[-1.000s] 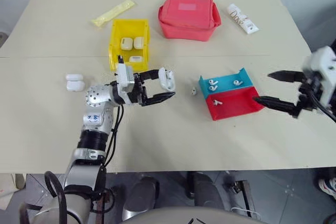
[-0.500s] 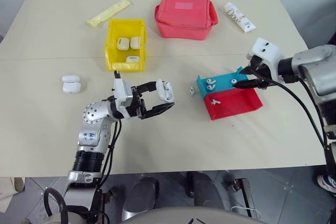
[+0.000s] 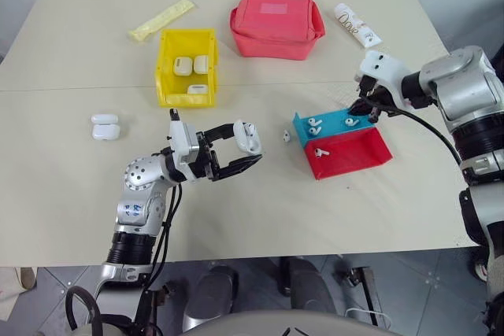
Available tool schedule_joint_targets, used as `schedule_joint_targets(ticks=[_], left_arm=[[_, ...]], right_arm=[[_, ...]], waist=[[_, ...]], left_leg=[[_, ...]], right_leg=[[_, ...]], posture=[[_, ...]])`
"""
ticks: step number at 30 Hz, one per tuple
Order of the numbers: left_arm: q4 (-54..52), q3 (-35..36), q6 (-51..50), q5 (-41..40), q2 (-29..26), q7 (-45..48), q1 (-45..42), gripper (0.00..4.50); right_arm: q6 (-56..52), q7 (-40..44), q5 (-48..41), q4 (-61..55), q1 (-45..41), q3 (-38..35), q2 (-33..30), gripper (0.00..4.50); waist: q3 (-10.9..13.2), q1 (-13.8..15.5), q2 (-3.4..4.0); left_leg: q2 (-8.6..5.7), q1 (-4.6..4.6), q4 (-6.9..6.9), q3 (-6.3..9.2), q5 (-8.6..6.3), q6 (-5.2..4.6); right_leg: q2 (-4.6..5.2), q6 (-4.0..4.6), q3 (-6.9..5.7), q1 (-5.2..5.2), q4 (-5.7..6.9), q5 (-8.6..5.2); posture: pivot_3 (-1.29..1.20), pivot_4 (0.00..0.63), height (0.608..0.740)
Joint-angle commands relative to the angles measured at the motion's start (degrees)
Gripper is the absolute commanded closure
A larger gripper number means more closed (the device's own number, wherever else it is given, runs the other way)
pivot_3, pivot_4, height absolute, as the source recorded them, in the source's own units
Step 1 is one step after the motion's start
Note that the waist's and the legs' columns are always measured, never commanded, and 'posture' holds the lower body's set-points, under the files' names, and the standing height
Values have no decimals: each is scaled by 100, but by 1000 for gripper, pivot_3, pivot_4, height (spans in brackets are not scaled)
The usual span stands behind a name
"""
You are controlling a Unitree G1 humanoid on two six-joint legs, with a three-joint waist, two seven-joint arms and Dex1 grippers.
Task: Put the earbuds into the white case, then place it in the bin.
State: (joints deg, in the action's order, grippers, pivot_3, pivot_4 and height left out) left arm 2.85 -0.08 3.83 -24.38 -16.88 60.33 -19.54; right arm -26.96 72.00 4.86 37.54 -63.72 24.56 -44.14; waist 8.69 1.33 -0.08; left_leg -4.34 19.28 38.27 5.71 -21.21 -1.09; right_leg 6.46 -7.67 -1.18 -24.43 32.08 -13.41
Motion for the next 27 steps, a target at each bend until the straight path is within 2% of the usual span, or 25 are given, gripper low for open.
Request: schedule_joint_targets(ticks=[1, 3, 4, 6, 9, 27], left_arm=[[-225, 27, 79, -85, -26, -51, 33, 1713], [-245, 21, 81, -84, -33, -61, 54, 1713], [-245, 27, 83, -83, -41, -64, 59, 1713], [-242, 44, 84, -80, -60, -73, 59, 1713], [-224, 76, 93, -68, -89, -100, 38, 1713], [-359, 166, 84, -85, -254, -230, 142, 1713]], right_arm=[[489, 100, 116, 115, -167, -125, 95, 4308], [592, 141, 162, 179, -188, -150, 136, 4308], [544, 166, 169, 225, -230, -159, 201, 4144], [436, 113, 207, 356, -351, -166, 368, 3715], [443, -83, 335, 606, -569, -165, 603, 2756], [401, -79, 699, 1332, -929, -92, 1353, 2756]], waist=[[0, 0, 0], [0, -4, 0], [0, -3, 0], [0, -11, 1], [-1, -21, 2], [-1, -83, 4]], left_leg=[[0, 0, 0, 0, 0, 0], [0, 0, 0, 0, 0, 0], [0, 0, 0, 0, 0, 0], [0, 0, 0, 0, 0, 1], [1, 0, 0, 0, 2, 3], [0, -3, -2, 0, 3, 6]], right_leg=[[0, 0, 0, 0, 1, 0], [-1, 0, 0, -1, 1, 0], [-1, 0, -1, -1, 1, 0], [-1, 0, 0, -1, 2, 0], [-2, 1, 0, -3, 5, 0], [-2, 8, -2, -11, 27, -4]], posture=[[0, 150, 740], [0, 150, 740], [0, 150, 740], [0, 150, 740], [0, 150, 740], [0, 150, 740]])
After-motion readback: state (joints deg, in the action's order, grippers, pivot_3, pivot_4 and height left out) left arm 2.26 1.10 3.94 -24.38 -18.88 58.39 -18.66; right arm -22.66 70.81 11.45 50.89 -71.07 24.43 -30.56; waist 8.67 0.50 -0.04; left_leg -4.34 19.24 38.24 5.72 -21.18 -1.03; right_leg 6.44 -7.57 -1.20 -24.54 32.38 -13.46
